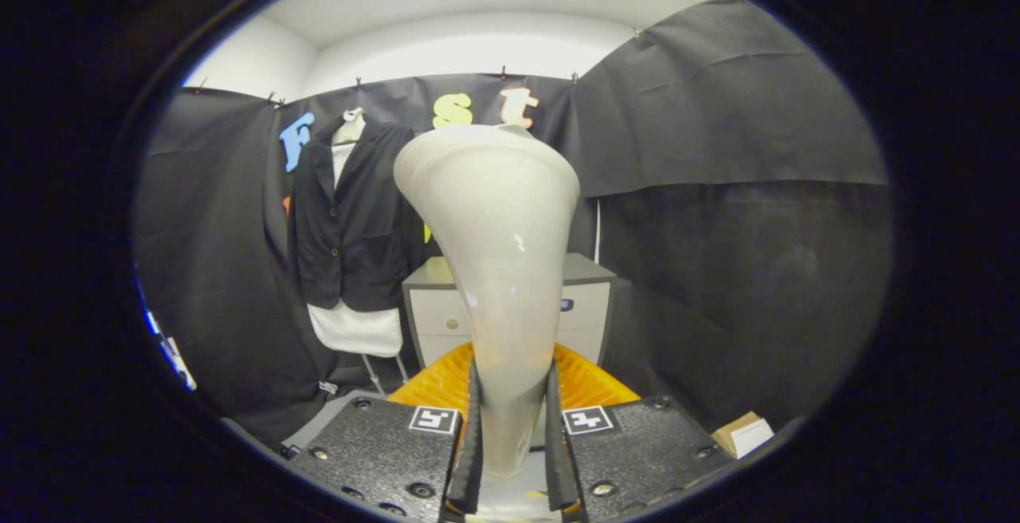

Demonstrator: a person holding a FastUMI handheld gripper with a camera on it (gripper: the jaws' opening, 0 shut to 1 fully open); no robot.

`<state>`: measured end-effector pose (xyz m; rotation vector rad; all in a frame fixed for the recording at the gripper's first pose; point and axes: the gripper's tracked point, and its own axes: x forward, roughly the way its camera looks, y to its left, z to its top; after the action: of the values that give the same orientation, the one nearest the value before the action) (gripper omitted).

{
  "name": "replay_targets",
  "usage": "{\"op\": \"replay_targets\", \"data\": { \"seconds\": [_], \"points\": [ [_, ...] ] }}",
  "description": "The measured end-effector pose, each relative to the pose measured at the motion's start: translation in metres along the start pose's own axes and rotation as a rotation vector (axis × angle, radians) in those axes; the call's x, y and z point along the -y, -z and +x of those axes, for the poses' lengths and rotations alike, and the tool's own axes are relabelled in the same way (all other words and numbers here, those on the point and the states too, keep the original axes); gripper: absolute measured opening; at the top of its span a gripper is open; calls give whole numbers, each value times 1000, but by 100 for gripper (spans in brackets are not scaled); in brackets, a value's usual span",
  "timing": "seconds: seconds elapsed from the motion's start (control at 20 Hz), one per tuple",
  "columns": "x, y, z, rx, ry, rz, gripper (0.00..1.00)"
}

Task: Iron the clothes twice with a garment steamer, once on the left side and once on the right side.

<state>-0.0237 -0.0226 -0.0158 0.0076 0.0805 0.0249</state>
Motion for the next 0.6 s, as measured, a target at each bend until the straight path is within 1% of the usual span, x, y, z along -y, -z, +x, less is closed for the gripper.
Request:
{"op": "replay_targets", "data": {
  "seconds": [0.4, 0.6],
  "points": [
    [-10, -12, 17, 10, -19, 6, 35],
    [-16, -11, 16, 17, -23, -12, 35]
  ]
}}
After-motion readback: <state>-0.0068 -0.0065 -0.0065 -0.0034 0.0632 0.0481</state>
